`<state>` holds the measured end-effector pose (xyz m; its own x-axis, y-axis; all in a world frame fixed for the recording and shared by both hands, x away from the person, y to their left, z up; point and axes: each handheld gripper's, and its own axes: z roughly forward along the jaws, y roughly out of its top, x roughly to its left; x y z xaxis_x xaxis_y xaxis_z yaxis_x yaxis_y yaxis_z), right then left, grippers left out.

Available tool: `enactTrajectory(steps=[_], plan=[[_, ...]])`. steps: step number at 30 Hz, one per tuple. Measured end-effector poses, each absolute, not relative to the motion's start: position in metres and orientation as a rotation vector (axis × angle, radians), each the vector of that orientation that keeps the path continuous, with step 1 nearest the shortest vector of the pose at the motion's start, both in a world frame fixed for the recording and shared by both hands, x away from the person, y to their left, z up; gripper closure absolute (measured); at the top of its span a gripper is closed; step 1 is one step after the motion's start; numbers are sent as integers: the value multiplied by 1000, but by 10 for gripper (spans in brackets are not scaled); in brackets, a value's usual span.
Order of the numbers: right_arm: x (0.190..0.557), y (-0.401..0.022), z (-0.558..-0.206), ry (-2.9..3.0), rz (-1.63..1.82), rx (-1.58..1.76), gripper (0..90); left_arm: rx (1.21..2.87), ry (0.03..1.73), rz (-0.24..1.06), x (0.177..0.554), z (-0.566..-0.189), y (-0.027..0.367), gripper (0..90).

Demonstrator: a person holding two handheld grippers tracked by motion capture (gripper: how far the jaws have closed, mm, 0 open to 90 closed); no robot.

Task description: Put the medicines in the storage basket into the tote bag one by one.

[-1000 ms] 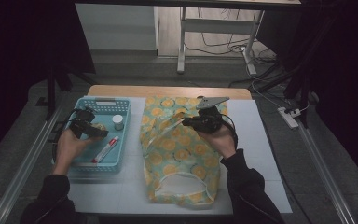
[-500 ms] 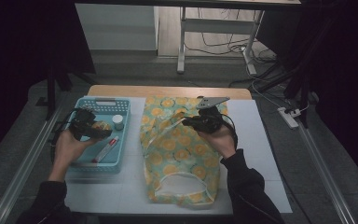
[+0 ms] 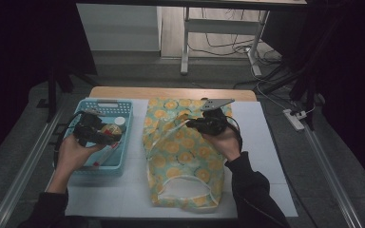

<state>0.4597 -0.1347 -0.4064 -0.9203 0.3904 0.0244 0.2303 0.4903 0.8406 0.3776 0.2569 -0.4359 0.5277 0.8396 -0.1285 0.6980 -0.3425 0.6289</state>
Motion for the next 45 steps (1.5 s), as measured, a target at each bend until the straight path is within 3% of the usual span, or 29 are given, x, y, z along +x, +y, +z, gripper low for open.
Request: enactTrajectory(steps=[28, 45], plan=[[463, -136, -409, 2557, 1395, 549, 894, 2207, 971, 205, 355, -414, 179, 202], [467, -138, -413, 2553, 1397, 576, 894, 2247, 818, 148, 362, -410, 123, 202]])
